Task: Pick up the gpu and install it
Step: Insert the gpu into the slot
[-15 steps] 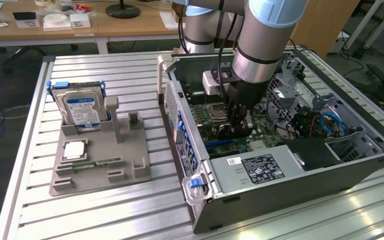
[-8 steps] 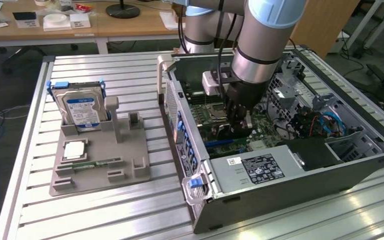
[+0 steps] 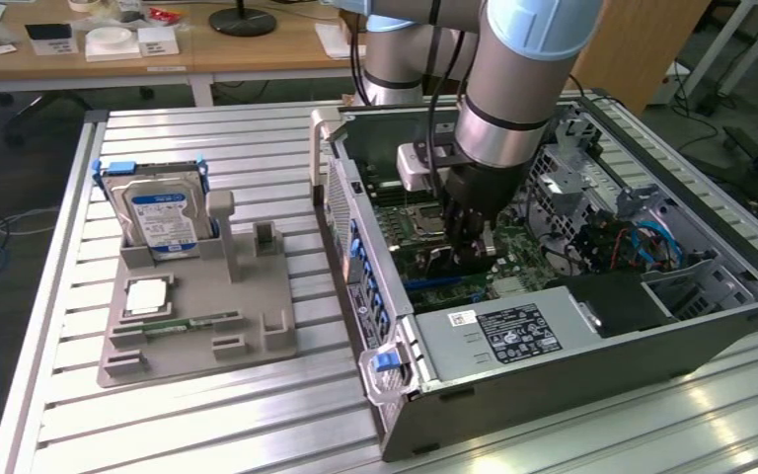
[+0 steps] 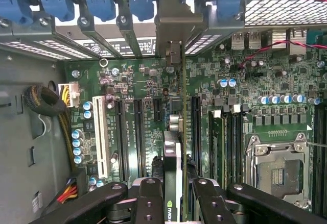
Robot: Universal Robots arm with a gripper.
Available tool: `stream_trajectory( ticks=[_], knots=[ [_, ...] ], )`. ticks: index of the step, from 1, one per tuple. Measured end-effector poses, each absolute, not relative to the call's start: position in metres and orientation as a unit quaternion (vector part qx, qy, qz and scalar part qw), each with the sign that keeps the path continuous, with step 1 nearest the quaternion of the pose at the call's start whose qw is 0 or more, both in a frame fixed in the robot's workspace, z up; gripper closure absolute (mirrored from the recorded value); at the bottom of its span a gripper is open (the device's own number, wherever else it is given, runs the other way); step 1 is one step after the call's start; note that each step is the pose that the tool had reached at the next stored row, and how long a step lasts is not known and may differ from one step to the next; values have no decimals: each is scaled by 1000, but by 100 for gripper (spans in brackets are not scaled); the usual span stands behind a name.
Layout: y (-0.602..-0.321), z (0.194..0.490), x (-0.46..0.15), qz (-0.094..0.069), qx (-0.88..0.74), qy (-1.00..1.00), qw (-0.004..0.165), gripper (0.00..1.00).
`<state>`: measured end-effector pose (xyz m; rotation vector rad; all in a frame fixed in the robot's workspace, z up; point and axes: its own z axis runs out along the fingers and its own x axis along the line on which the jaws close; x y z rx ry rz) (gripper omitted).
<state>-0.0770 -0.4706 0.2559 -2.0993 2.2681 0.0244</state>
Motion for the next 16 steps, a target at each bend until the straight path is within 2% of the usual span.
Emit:
stream_trajectory(
  ticks=[16],
  knots=[
    [-470, 251, -78, 8, -679, 734, 25, 73]
  ],
)
